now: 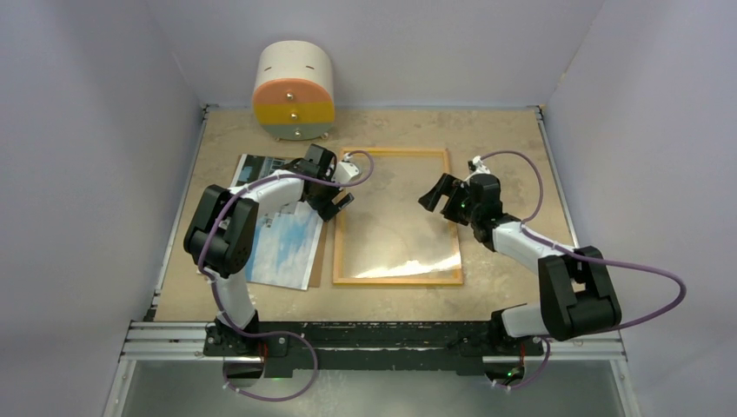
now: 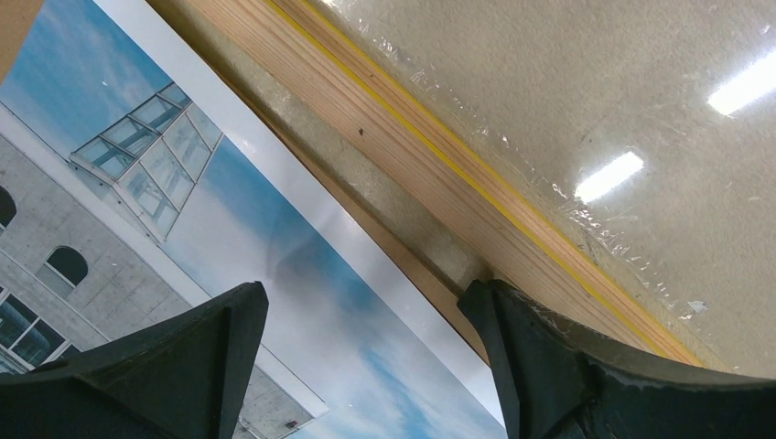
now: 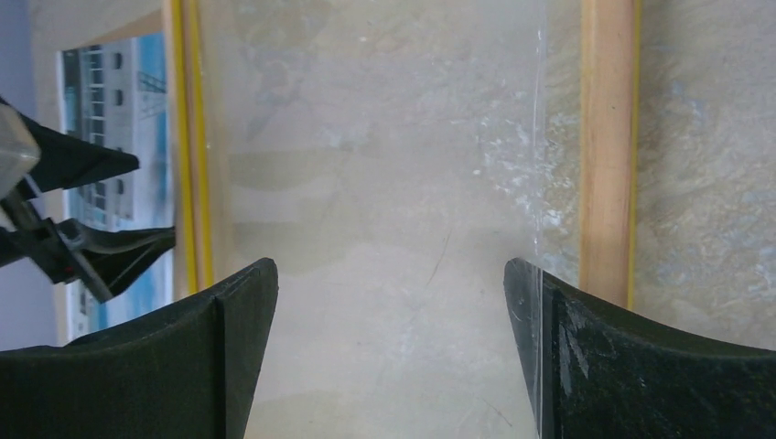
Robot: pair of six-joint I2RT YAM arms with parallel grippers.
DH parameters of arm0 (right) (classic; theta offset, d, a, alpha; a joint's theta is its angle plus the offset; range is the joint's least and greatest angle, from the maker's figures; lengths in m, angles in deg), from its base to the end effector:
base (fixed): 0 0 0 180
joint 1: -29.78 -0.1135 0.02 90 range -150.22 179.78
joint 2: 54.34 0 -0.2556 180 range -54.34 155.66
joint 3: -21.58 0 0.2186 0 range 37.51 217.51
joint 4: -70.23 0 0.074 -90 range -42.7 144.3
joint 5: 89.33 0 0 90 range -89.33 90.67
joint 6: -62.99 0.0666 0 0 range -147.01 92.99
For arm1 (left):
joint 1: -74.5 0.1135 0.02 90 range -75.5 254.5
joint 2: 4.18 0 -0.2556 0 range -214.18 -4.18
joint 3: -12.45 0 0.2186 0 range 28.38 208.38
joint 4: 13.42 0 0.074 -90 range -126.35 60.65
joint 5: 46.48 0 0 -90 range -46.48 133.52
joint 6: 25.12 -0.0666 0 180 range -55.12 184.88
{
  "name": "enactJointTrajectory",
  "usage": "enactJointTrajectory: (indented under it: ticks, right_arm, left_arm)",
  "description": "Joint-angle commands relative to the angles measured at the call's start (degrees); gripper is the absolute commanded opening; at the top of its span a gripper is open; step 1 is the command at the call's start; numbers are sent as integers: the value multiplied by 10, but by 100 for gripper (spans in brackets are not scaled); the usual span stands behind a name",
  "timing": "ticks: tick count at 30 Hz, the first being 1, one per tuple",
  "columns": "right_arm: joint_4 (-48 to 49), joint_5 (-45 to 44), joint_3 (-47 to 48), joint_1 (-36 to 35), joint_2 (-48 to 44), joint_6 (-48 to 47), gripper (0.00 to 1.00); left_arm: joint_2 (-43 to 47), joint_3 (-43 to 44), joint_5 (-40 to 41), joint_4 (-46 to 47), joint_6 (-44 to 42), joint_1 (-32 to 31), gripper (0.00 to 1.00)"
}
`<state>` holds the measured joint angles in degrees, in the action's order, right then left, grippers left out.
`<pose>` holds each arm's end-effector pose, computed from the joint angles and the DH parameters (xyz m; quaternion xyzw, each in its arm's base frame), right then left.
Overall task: Put the photo into the frame
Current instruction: Place the photo frame item in the photo frame.
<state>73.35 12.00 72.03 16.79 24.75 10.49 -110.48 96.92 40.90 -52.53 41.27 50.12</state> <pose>0.2788 0.0778 0.1997 0.1272 0.8337 0.3019 0.4446 0.3293 -0.1526 0.1547 0.3988 0.8818 -0.0238 0.2507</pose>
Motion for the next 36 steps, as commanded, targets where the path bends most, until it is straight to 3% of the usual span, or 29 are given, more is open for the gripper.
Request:
enactJointTrajectory:
  ticks: [1,6,11,17,36]
  right_arm:
    - [-24,-40,14,-11,1,-31,95]
    - [23,19,9,-12,0,16,95]
    - [2,66,35,-12,-15,39,95]
    - [-81,77,73,-12,-35,10,96]
    - [-150,101,118,-25,-46,14,99]
  left_arm:
    - [4,4,-10,-7,-7,4,90]
    - [2,4,-11,-3,-3,4,90]
    - [1,5,-31,-3,8,8,89]
    - [-5,23,-66,-18,18,43,89]
    - [-12,19,-75,-15,17,53,88]
